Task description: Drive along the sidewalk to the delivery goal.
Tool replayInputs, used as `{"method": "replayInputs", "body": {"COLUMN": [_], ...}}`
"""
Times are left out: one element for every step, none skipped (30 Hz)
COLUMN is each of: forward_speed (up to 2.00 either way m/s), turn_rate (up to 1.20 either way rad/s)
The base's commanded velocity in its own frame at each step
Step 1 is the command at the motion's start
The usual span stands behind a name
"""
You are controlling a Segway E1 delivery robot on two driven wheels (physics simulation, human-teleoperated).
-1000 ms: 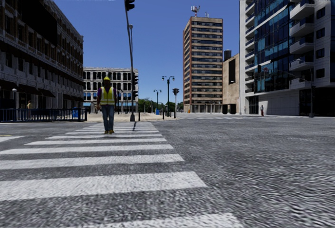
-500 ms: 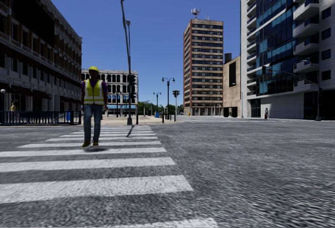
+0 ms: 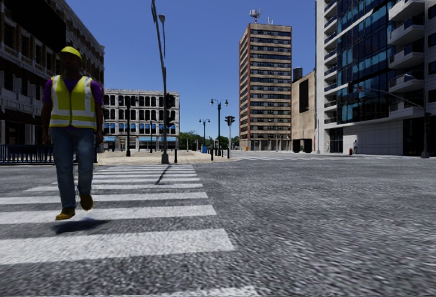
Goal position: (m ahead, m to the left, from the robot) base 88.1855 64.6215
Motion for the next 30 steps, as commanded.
{"method": "replayInputs", "body": {"forward_speed": [2.0,2.0,2.0,2.0,2.0,2.0,2.0,2.0,2.0,2.0,2.0,2.0,2.0,2.0,2.0,2.0,2.0,2.0,2.0,2.0,2.0,2.0,2.0,2.0,2.0,2.0,2.0,2.0,2.0,2.0], "turn_rate": [0.0,0.0,0.0,0.0,0.0,0.0,0.0,0.0,0.0,0.0,0.0,0.0,0.09,0.09,0.19,0.23,0.33,0.44,0.47,0.47,0.49,0.5,0.5,0.5,0.6,0.66,0.66,0.66,0.49,0.41]}}
